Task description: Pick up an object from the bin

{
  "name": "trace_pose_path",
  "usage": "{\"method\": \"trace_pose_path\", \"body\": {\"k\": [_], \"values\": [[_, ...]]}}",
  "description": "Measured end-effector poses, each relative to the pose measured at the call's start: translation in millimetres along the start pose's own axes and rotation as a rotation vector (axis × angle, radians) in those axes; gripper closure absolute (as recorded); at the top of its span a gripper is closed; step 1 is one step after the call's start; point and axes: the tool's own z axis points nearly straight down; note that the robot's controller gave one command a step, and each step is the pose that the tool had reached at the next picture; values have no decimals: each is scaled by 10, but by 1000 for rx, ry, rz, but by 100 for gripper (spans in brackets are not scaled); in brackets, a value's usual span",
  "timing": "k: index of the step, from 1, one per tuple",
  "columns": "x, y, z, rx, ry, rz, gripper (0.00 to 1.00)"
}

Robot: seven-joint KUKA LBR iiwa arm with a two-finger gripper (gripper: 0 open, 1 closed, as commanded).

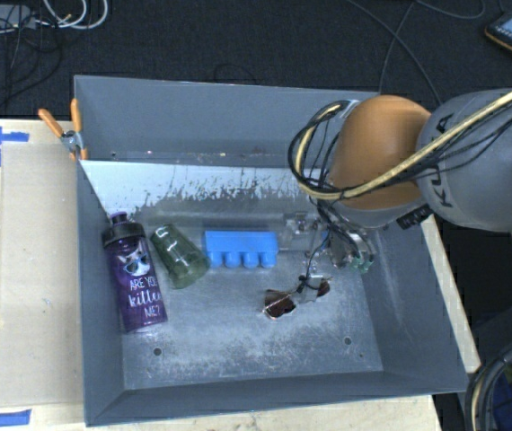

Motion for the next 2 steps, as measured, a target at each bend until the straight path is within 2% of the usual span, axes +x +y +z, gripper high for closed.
{"method": "trace_pose_path", "body": {"k": [1, 2], "values": [[-16, 0, -45, 0, -8, 0, 0], [72, -227, 419, 0, -14, -163, 0]]}}
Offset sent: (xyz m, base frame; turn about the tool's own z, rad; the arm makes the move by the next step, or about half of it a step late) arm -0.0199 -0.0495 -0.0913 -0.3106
